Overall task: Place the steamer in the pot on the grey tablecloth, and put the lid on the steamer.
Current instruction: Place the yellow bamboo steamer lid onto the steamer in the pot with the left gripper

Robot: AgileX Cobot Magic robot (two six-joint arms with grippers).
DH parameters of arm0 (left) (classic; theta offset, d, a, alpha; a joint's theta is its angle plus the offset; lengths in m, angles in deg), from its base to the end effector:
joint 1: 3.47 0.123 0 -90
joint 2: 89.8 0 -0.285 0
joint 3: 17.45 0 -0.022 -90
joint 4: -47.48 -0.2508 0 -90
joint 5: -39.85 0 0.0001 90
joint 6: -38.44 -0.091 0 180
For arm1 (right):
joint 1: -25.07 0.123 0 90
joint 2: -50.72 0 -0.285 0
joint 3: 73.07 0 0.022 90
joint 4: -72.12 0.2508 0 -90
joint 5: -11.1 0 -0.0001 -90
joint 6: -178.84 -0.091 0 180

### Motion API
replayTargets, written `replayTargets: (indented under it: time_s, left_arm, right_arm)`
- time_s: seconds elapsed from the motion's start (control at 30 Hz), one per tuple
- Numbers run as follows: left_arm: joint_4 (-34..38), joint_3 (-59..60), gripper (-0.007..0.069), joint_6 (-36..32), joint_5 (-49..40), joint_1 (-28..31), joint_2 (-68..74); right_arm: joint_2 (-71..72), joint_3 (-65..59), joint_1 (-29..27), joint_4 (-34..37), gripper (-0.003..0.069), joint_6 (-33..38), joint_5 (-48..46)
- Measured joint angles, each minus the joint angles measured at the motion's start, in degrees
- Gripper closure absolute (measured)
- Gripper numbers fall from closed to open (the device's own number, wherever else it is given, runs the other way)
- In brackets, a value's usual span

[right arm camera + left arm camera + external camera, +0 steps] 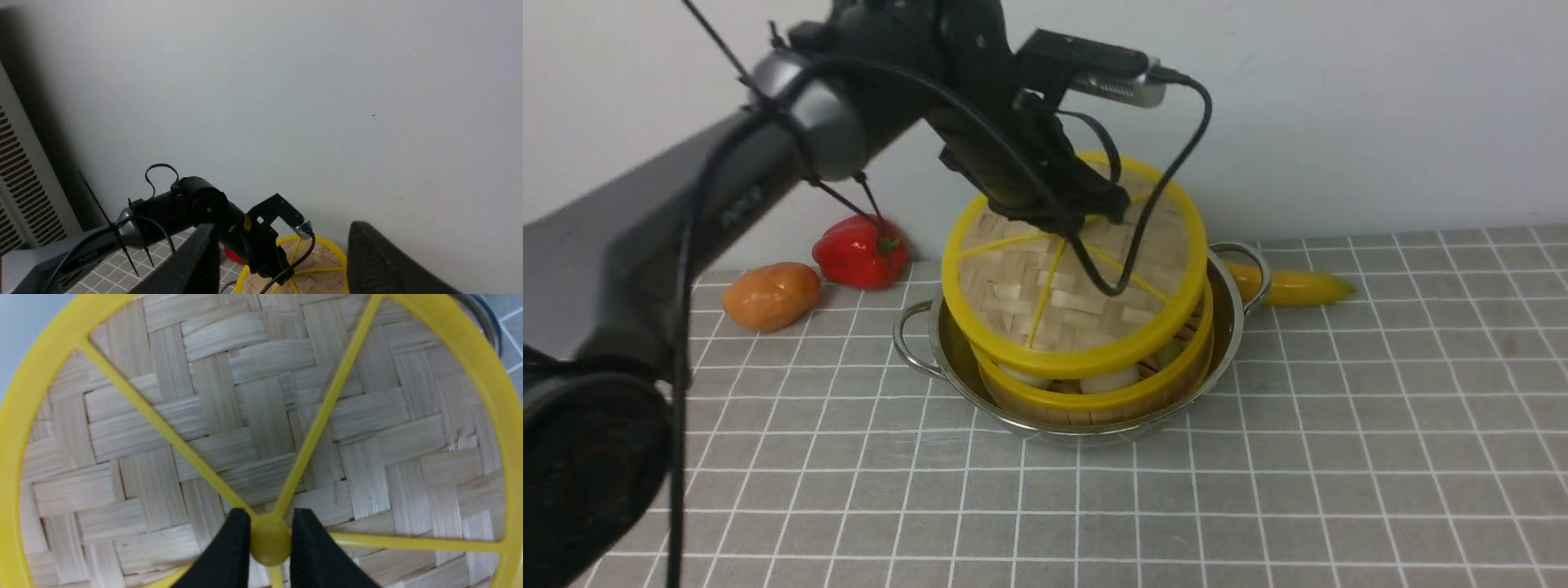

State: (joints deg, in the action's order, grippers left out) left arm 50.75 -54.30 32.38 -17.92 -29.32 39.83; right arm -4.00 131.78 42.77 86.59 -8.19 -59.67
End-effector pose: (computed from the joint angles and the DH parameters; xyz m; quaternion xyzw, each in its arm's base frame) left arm 0.4283 -0.2124 0.2731 0.2575 0.9319 -0.0705 0.2456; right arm 0.0204 0.0291 0.5686 -0.1148 0.7561 0.2509 0.5935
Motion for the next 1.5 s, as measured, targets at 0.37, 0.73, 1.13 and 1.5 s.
replayTargets:
  time_s: [0.37,0.73,1.13,1.5]
  left_arm:
    - [3.4,0.0,0.0512,-2.5,2.1,-0.3,3.6]
    - [2.7,-0.4,0.0512,-3.0,3.8,-0.8,4.8]
    - [0.2,-1.2,0.0512,0.1,2.3,-0.8,5.0]
    - [-0.2,-1.4,0.0512,0.9,1.4,-0.8,5.1]
  right_arm:
    - [0.0,0.0,0.0,0.1,0.0237,-0.2,0.0]
    - [0.0,0.0,0.0,0.1,0.0237,-0.8,0.0]
    - [0.0,0.0,0.0,0.2,0.0237,-1.4,0.0]
    - [0.0,0.0,0.0,0.2,0.0237,-1.4,0.0]
